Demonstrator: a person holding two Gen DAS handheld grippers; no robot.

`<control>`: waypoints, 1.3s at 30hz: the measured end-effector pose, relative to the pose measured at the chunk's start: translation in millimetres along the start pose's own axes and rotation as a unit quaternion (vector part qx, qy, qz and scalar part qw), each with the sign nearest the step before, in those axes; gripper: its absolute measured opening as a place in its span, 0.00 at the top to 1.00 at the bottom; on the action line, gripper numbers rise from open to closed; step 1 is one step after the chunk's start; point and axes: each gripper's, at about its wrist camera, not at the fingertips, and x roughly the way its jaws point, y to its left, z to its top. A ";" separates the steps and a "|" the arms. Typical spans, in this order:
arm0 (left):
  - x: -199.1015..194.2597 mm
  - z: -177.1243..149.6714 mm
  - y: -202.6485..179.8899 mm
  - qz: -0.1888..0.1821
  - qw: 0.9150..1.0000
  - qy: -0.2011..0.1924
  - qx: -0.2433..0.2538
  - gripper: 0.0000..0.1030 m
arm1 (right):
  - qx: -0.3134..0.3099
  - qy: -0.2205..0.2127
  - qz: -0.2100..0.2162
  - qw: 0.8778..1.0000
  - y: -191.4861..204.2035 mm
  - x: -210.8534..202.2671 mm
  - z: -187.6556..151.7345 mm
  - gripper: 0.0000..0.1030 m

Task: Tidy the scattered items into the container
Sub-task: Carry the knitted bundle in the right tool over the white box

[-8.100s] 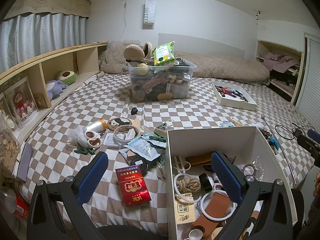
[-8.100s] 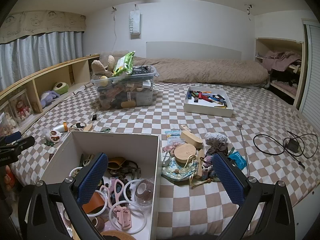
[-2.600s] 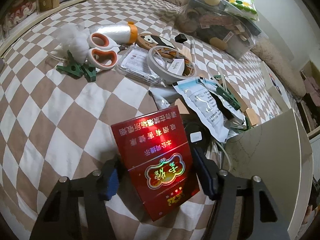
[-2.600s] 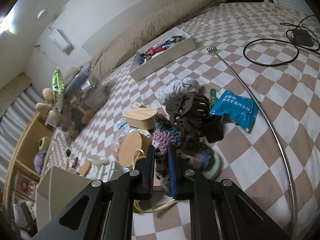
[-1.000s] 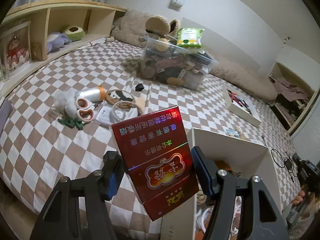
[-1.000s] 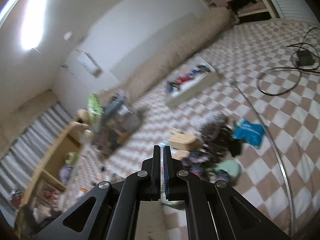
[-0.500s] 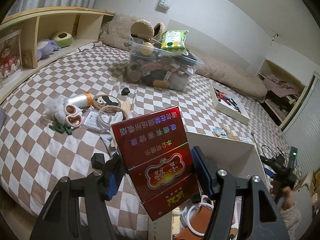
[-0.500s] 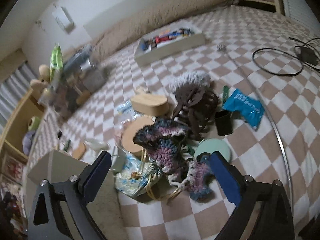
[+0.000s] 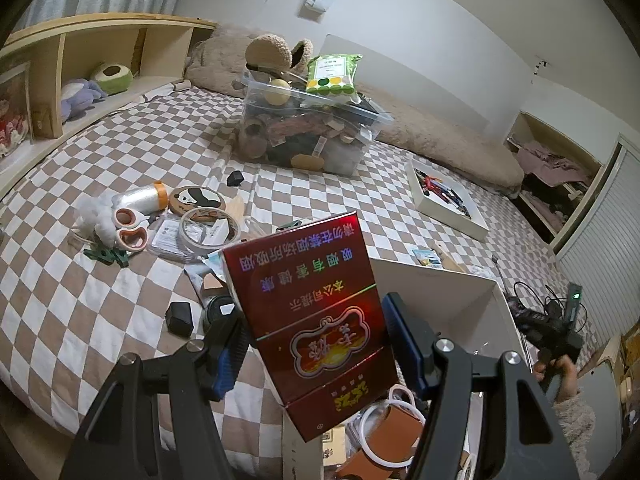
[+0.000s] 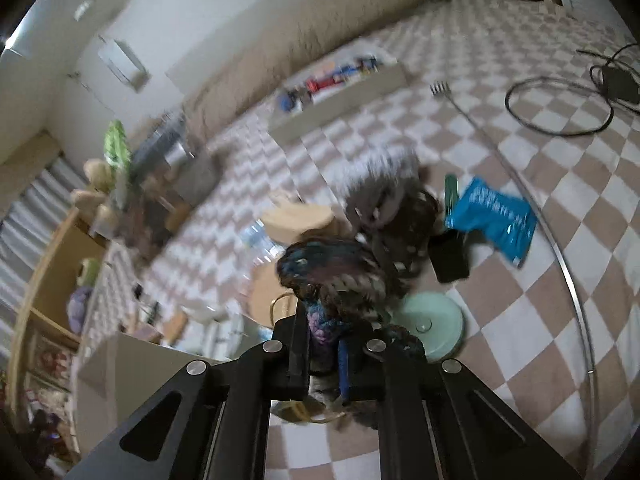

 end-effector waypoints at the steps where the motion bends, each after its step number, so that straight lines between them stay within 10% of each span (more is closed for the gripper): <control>1: -0.3 -0.1 -0.7 -0.001 1.000 0.000 0.001 0.38 | 0.001 -0.008 0.007 1.000 1.9 -6.0 2.1 0.89; 22: -14.2 -2.8 -14.5 -0.016 1.000 -0.008 0.015 0.38 | -0.068 -0.140 0.142 0.978 79.3 -130.5 29.3 0.90; 39: -47.4 3.8 -29.5 -0.038 0.998 -0.046 0.030 0.38 | -0.162 -0.169 0.262 0.936 151.5 -197.7 13.3 0.90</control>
